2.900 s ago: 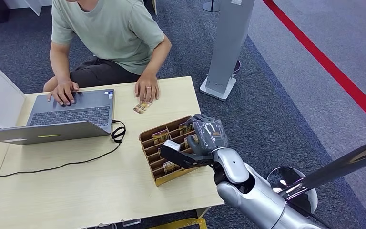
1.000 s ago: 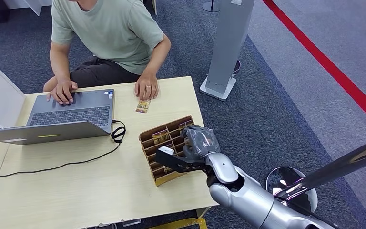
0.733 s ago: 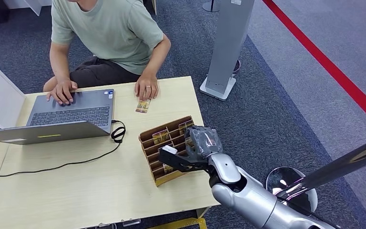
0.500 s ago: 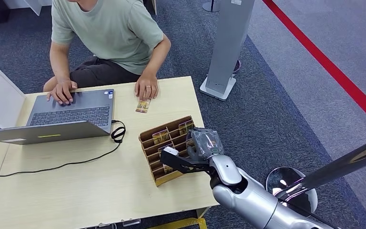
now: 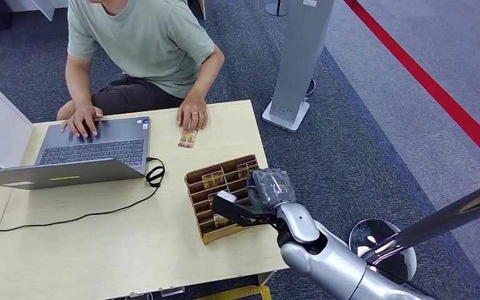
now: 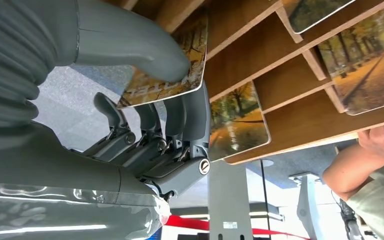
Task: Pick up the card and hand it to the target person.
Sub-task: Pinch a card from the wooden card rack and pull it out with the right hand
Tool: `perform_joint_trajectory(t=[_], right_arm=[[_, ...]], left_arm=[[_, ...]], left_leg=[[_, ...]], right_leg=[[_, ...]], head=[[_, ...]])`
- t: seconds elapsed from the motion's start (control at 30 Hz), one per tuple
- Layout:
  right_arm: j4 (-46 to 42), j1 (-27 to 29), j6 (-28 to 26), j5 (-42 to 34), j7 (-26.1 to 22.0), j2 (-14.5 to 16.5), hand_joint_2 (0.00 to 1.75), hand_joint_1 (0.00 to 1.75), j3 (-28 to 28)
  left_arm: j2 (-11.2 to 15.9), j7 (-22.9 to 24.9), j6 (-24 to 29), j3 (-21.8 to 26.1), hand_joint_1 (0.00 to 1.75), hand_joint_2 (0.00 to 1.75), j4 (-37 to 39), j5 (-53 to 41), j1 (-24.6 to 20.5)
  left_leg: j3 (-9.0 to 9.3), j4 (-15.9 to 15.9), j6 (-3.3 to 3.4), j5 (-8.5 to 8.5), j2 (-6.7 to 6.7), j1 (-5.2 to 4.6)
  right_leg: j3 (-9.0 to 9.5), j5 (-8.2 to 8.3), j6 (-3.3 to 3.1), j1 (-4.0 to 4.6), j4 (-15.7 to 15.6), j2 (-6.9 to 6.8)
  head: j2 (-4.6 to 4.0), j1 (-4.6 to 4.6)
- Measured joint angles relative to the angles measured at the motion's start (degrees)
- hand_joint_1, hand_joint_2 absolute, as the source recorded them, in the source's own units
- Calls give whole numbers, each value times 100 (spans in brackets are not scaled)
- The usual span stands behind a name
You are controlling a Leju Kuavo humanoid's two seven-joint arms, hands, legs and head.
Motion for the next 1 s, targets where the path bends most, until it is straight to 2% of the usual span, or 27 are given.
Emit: perform_joint_trajectory(t=[0.57, 0.73, 1.0], right_arm=[[-222, -52, 76, 111, -206, -17, 175, 154, -25], [-413, -470, 240, 116, -377, 0, 175, 154, 67], [-567, -1622, 228, 17, -720, 150, 175, 154, 329]], left_arm=[[19, -44, -8, -2, 0, 0, 0, -51, -1], [20, -48, -33, -2, 0, 0, 0, -51, -1], [20, -114, -54, -6, 0, 0, 0, -151, -8]], left_leg=[[-3, 0, 0, 0, -1, 0], [-2, 0, -1, 2, 0, 0], [-3, 0, -2, 3, -1, 0]], right_leg=[[0, 0, 0, 0, 2, 1], [2, 1, -1, 0, 3, 1], [1, 3, -2, 0, 6, -1]], head=[[0, 1], [0, 1], [0, 1]])
